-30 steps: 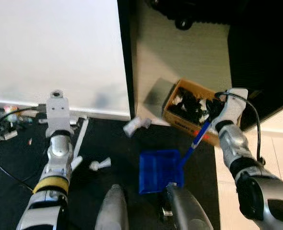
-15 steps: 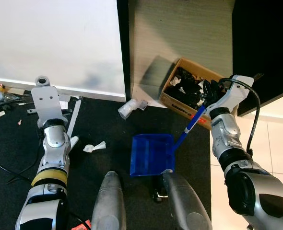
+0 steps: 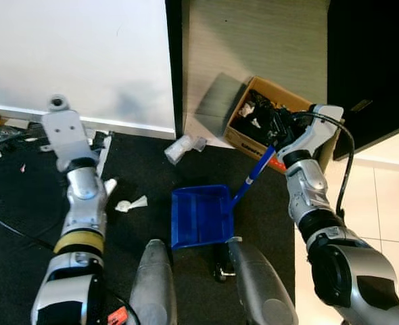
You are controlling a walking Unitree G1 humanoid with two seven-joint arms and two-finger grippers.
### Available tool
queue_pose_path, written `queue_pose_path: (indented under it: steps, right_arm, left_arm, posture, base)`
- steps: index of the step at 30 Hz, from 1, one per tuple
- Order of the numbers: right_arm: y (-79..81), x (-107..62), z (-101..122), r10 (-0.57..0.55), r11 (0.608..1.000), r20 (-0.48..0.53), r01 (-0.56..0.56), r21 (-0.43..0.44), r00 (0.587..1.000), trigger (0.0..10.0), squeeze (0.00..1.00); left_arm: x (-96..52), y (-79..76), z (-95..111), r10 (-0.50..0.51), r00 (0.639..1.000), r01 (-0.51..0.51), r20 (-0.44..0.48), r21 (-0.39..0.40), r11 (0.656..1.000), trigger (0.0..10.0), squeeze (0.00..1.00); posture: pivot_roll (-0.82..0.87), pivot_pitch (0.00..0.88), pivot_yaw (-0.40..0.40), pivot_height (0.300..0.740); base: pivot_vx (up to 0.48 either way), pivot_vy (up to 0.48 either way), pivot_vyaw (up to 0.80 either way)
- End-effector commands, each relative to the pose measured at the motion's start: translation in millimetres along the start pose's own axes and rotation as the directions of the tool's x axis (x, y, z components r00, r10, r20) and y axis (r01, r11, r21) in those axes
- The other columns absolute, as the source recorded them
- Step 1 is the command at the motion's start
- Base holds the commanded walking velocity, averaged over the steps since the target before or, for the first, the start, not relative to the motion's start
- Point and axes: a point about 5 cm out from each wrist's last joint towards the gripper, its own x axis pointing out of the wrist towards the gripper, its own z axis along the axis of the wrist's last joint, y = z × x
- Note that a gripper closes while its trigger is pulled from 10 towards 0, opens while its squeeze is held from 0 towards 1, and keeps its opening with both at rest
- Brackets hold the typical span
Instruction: Sweep floor
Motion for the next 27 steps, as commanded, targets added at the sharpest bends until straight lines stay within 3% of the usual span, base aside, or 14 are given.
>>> queue_pose_path:
  steps: [1,2,4,5,6,7,11,14,21,24,27]
  right_arm:
    - [0.3,-13.8,-23,-0.005,0.999,-0.102,0.009,0.034,0.995,10.0,0.0]
    - [0.3,-13.8,-23,-0.005,0.999,-0.102,0.009,0.034,0.995,10.0,0.0]
    - [-1.6,-15.4,-25,-0.021,0.999,-0.112,0.024,0.023,0.994,10.0,0.0]
    - [-1.6,-15.4,-25,-0.021,0.999,-0.112,0.024,0.023,0.994,10.0,0.0]
    - [-4.2,-16.8,-26,-0.035,0.999,-0.12,0.037,0.019,0.992,10.0,0.0]
    - [-5.0,-17.1,-26,-0.038,0.999,-0.122,0.04,0.019,0.992,10.0,0.0]
    - [-5.5,-17.6,-26,-0.039,0.999,-0.124,0.041,0.019,0.992,10.0,0.0]
    - [-6.3,-18.6,-27,-0.041,0.999,-0.129,0.044,0.018,0.991,10.0,0.0]
    - [-8.2,-18.9,-27,-0.052,0.998,-0.134,0.054,0.016,0.99,10.0,0.0]
    - [-9.8,-17.5,-26,-0.059,0.998,-0.132,0.061,0.014,0.99,10.0,0.0]
    - [-13.5,-15.9,-23,-0.074,0.997,-0.126,0.076,0.016,0.989,10.0,0.0]
  left_arm:
    - [-9.5,-30.3,-6,-0.04,0.997,0.033,-0.072,-0.092,0.995,10.0,0.0]
    - [-9.5,-30.3,-6,-0.04,0.997,0.033,-0.072,-0.092,0.995,10.0,0.0]
    - [-13.3,-56.5,-3,-0.096,0.989,0.079,-0.111,-0.145,0.986,10.0,0.0]
    - [-13.3,-56.5,-3,-0.096,0.989,0.079,-0.111,-0.145,0.986,10.0,0.0]
    - [-16.9,-80.6,6,-0.148,0.982,0.123,-0.115,-0.195,0.973,10.0,0.0]
    - [-17.6,-88.1,10,-0.163,0.98,0.136,-0.112,-0.215,0.967,10.0,0.0]
    - [-18.0,-99.6,15,-0.179,0.977,0.144,-0.117,-0.255,0.956,10.0,0.0]
    - [-14.8,-122.5,37,-0.224,0.967,0.164,-0.125,-0.369,0.915,10.0,0.0]
    - [-9.3,-127.6,51,-0.289,0.951,0.235,-0.112,-0.348,0.907,10.0,0.0]
    - [-2.7,-117.3,51,-0.297,0.942,0.241,-0.156,-0.299,0.923,10.0,0.0]
    - [7.1,-97.4,62,-0.292,0.937,0.238,-0.192,-0.261,0.936,10.0,0.0]
  posture:
    - [0.03,0.322,-0.086,0.74]
    - [0.03,0.322,-0.086,0.74]
    - [0.03,0.32,-0.083,0.74]
    - [0.03,0.32,-0.083,0.74]
    - [0.03,0.316,-0.079,0.74]
    - [0.03,0.316,-0.079,0.74]
    - [0.03,0.314,-0.077,0.74]
    - [0.03,0.307,-0.071,0.74]
    - [0.03,0.296,-0.067,0.74]
    - [0.03,0.286,-0.063,0.74]
    - [0.04,0.272,-0.062,0.74]
  base:
    - [0.0,0.0,0.0]
    - [0.0,0.0,0.0]
    - [0.0,0.0,0.0]
    - [0.0,0.0,0.0]
    - [0.0,0.0,0.0]
    - [0.0,0.0,0.0]
    - [0.0,0.0,0.0]
    - [0.0,0.0,0.0]
    - [0.0,0.0,0.0]
    - [0.0,0.0,0.0]
    - [0.0,0.0,0.0]
